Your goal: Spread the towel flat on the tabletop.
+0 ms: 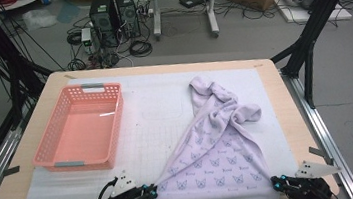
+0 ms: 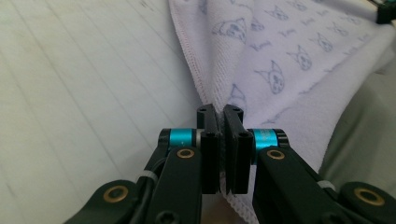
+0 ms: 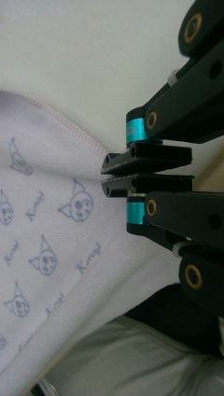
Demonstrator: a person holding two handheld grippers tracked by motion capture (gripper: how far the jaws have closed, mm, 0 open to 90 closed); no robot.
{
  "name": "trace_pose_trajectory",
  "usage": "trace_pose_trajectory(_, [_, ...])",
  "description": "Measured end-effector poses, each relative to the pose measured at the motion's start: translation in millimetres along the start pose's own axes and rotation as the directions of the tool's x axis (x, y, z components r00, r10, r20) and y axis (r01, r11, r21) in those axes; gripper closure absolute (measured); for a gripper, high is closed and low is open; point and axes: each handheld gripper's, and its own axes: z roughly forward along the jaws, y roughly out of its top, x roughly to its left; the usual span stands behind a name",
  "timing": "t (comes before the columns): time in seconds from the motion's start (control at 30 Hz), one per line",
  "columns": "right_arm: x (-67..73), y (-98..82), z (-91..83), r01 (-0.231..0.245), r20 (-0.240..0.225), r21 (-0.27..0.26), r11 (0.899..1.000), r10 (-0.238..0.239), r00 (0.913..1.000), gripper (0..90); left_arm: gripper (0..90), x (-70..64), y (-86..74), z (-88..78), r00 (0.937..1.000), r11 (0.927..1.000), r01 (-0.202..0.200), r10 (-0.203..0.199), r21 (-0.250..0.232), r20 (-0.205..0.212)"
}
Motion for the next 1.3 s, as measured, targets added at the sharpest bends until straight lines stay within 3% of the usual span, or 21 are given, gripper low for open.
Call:
trace_pose_trajectory(0.03, [0.0, 0.0, 0.0, 0.000, 0.000, 0.000, 1.000, 0.000, 1.0000, 86.9, 82.9, 0.0, 0.0, 0.0, 1.0000, 1.0000, 0.000, 0.000, 0.000, 0.000])
trace_pose_trajectory(0.1, [2.7, -1.0, -1.5, 0.005, 0.010, -0.003, 1.000, -0.005, 0.9999, 74.7, 62.9, 0.3, -2.2, 2.7, 0.9999, 1.0000, 0.003, -0.003, -0.004, 0.013])
trace_pose_trajectory(0.13, [2.7, -1.0, -1.5, 0.005, 0.010, -0.003, 1.000, -0.005, 0.9999, 74.7, 62.9, 3.1, -0.3, 5.2, 1.0000, 1.0000, 0.006, -0.006, -0.005, 0.005])
trace_pose_trajectory(0.17, [2.3, 0.7, -1.0, -0.005, 0.021, -0.008, 1.000, 0.005, 0.9998, 72.4, 54.0, 5.9, 2.5, 7.7, 0.9998, 0.9997, 0.020, -0.020, -0.014, -0.003])
trace_pose_trajectory(0.23, [-0.6, 8.5, 2.7, -0.008, 0.056, -0.050, 0.999, 0.011, 0.9984, 62.5, 49.2, 12.8, 12.1, 14.5, 0.9991, 0.9975, 0.040, -0.040, -0.058, -0.012])
trace_pose_trajectory(0.4, [-12.2, 23.8, 16.5, -0.029, 0.122, -0.099, 0.995, 0.041, 0.9917, 59.6, 50.3, 21.4, 30.9, 29.2, 0.9986, 0.9950, 0.050, -0.051, -0.087, -0.015])
trace_pose_trajectory(0.5, [-21.3, 33.3, 29.5, -0.041, 0.143, -0.098, 0.994, 0.055, 0.9881, 59.7, 50.4, 30.4, 54.0, 52.8, 0.9983, 0.9960, 0.054, -0.056, -0.071, -0.017])
trace_pose_trajectory(0.8, [-39.4, 54.1, 60.9, -0.053, 0.154, -0.095, 0.994, 0.068, 0.9857, 58.6, 49.0, 41.7, 82.8, 83.5, 0.9973, 0.9965, 0.060, -0.062, -0.059, -0.039])
trace_pose_trajectory(0.87, [-41.4, 58.1, 70.5, -0.049, 0.153, -0.074, 0.996, 0.060, 0.9864, 61.7, 48.7, 42.2, 83.4, 85.7, 0.9973, 0.9965, 0.058, -0.061, -0.059, -0.042])
trace_pose_trajectory(0.9, [-44.3, 58.8, 74.3, -0.052, 0.131, -0.074, 0.996, 0.061, 0.9894, 74.0, 48.4, 42.6, 83.9, 86.7, 0.9972, 0.9964, 0.060, -0.062, -0.061, -0.041])
trace_pose_trajectory(0.93, [-44.3, 58.8, 74.3, -0.052, 0.131, -0.074, 0.996, 0.061, 0.9894, 74.0, 48.4, 43.8, 84.7, 87.2, 0.9975, 0.9968, 0.056, -0.058, -0.056, -0.041])
trace_pose_trajectory(0.97, [-46.2, 57.1, 70.8, -0.057, 0.098, -0.068, 0.996, 0.064, 0.9932, 86.1, 48.5, 44.9, 86.1, 87.9, 0.9972, 0.9965, 0.060, -0.063, -0.058, -0.041])
trace_pose_trajectory(1.03, [-45.0, 55.7, 67.0, -0.051, 0.097, -0.052, 0.997, 0.056, 0.9937, 86.9, 49.0, 48.0, 88.8, 87.9, 0.9970, 0.9950, 0.065, -0.068, -0.076, -0.036])
trace_pose_trajectory(1.07, [-40.3, 49.9, 55.6, -0.031, 0.106, -0.012, 0.999, 0.032, 0.9939, 87.2, 49.2, 49.2, 89.8, 87.7, 0.9969, 0.9941, 0.068, -0.071, -0.085, -0.034])
trace_pose_trajectory(1.23, [-36.7, 32.9, 32.1, -0.032, 0.108, 0.024, 0.999, 0.029, 0.9938, 86.4, 49.1, 48.2, 98.1, 96.8, 0.9982, 0.9967, 0.052, -0.054, -0.061, -0.025])
trace_pose_trajectory(1.3, [-38.6, 28.0, 26.7, -0.054, 0.111, -0.002, 0.999, 0.054, 0.9923, 74.2, 48.9, 44.0, 104.5, 106.1, 0.9991, 0.9980, 0.032, -0.034, -0.055, -0.026])
